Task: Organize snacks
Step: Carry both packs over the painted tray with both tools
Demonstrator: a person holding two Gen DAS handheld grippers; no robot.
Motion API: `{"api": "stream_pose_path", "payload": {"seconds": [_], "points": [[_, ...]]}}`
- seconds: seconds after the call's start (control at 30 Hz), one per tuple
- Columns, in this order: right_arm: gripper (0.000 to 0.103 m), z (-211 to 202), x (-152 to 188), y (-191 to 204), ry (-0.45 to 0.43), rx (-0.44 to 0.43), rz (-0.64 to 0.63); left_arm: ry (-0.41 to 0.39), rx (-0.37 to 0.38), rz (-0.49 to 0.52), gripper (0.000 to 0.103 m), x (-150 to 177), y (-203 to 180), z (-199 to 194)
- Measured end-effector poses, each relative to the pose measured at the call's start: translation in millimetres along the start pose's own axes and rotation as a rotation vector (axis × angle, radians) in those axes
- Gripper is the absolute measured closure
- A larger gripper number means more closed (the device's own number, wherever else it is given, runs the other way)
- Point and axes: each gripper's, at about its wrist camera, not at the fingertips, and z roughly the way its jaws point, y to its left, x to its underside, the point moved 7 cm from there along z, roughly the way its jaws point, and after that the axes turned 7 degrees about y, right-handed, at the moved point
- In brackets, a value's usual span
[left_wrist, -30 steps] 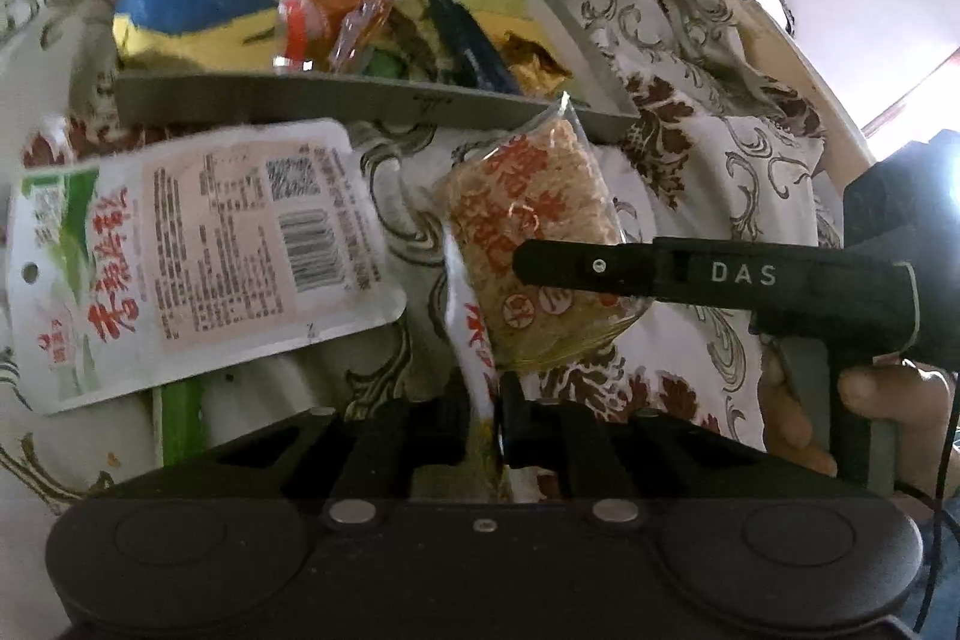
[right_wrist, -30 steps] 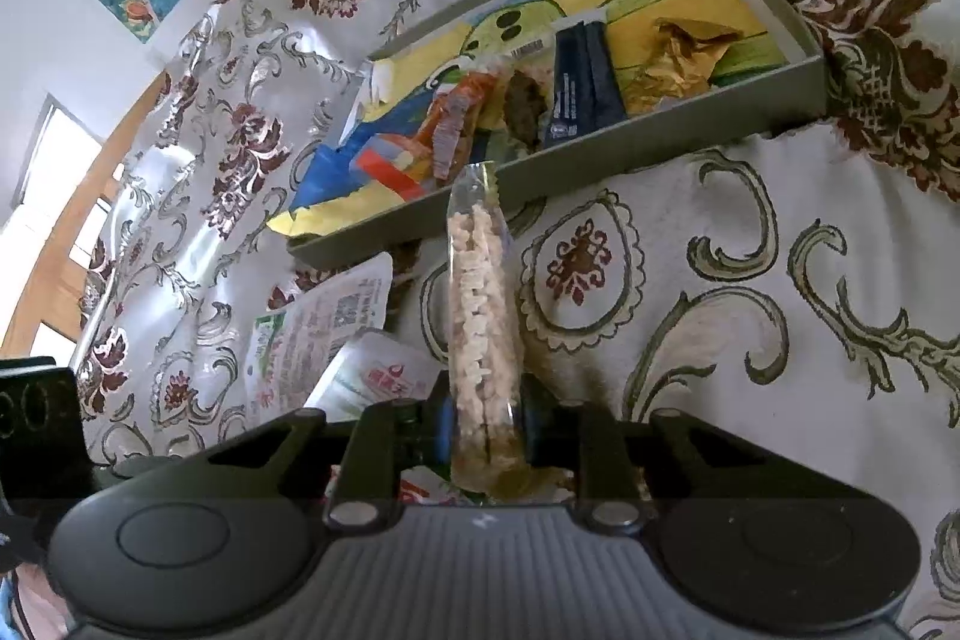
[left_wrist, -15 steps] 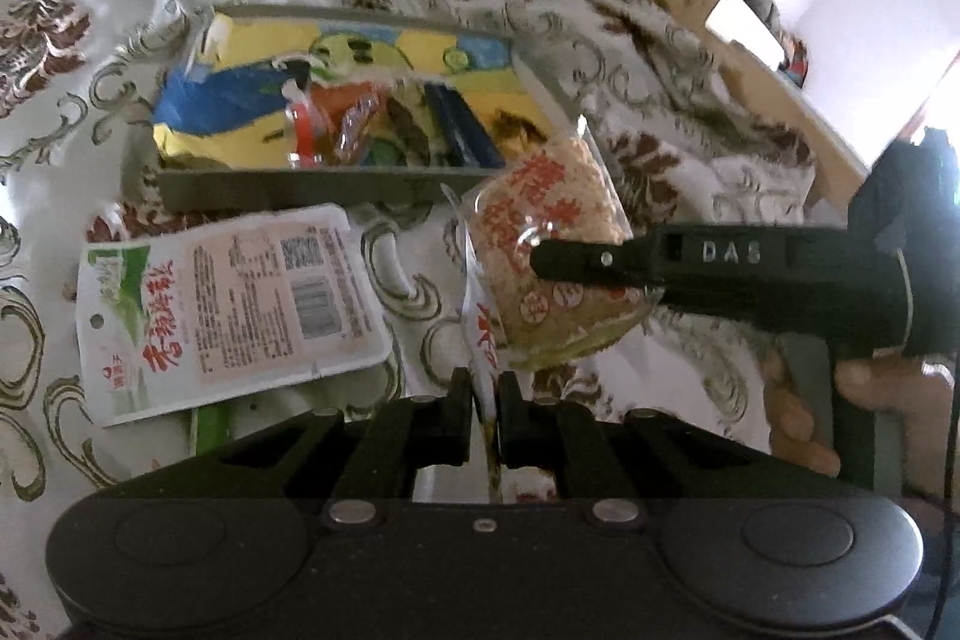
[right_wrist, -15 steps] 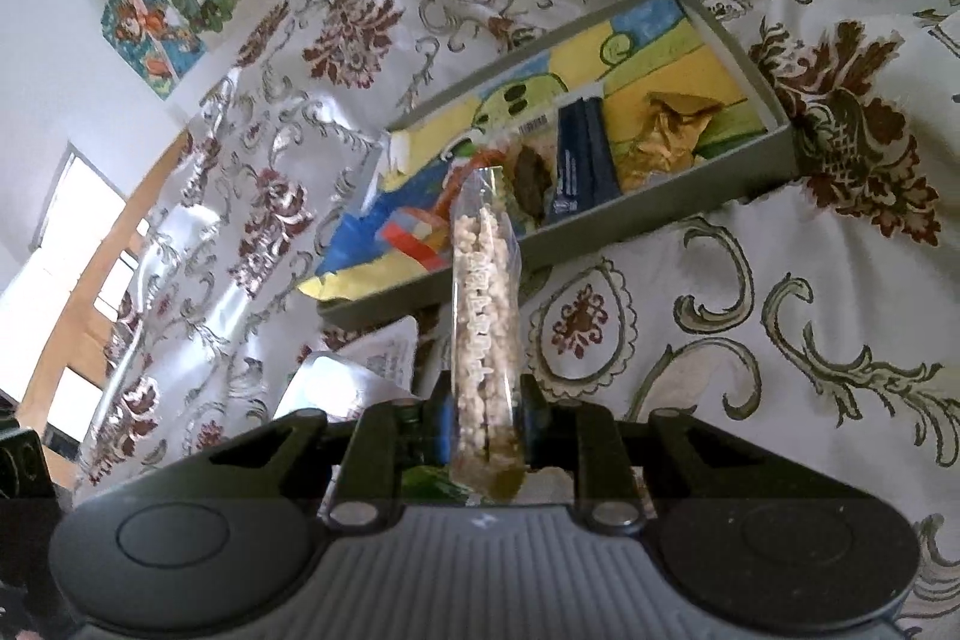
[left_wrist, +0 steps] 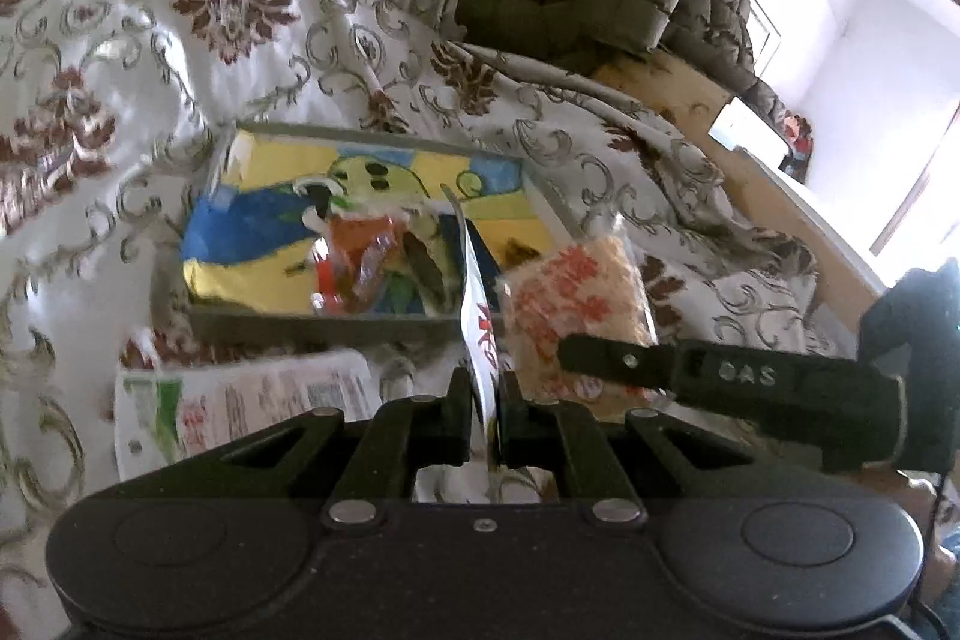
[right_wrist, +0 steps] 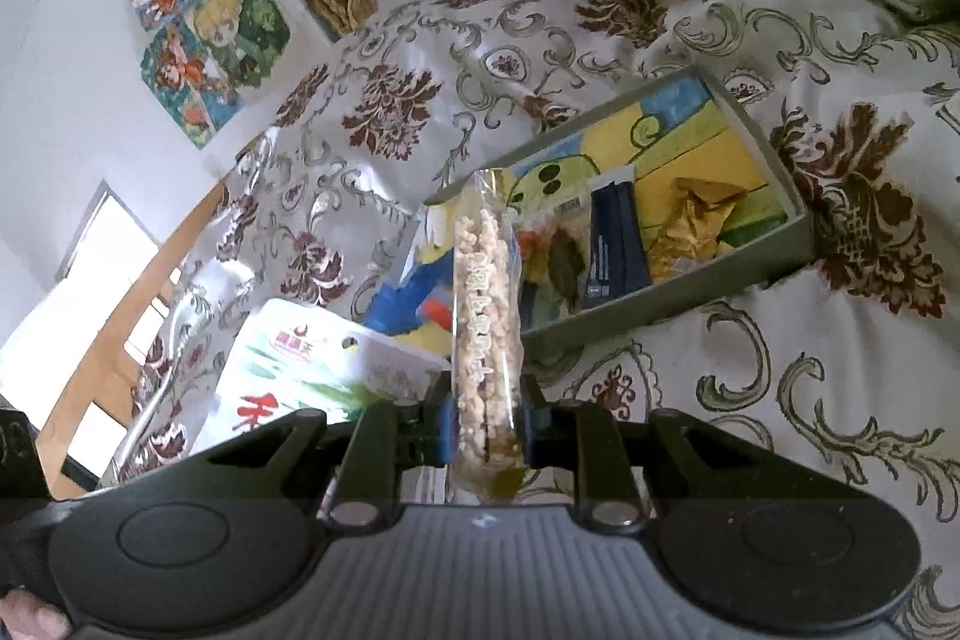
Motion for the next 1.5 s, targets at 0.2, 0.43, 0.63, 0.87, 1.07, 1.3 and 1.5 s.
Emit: {"api": "stream_pose_path", "payload": {"seconds": [0.2,0.43,0.63,0.87,1.07,1.3,1.5], "points": [[0.080,-2,-14,-5,-0.034,-0.009,0.015,-0.041,-0.039,-0.009,0.095,-29,2,8],[0.080,2,-46,-10,-0.099,-0.041,0.071,-0.064,-0.056,0.040,0.095,-70,-7,35],[0.080,10,-73,-25,-0.140,-0.046,0.130,-0.070,-0.075,0.034,0.095,-98,-2,61],[0.080,21,-93,-37,-0.177,-0.011,0.137,-0.065,-0.100,0.033,0.095,-122,7,95],[0.080,37,-97,-60,-0.170,0.010,0.197,-0.065,-0.124,-0.028,0.095,-131,19,125],[0.080,49,-96,-80,-0.150,0.026,0.245,-0.062,-0.137,-0.067,0.095,-133,23,149],[0.080,61,-97,-88,-0.152,0.039,0.259,-0.057,-0.136,-0.121,0.095,-125,28,164]]}}
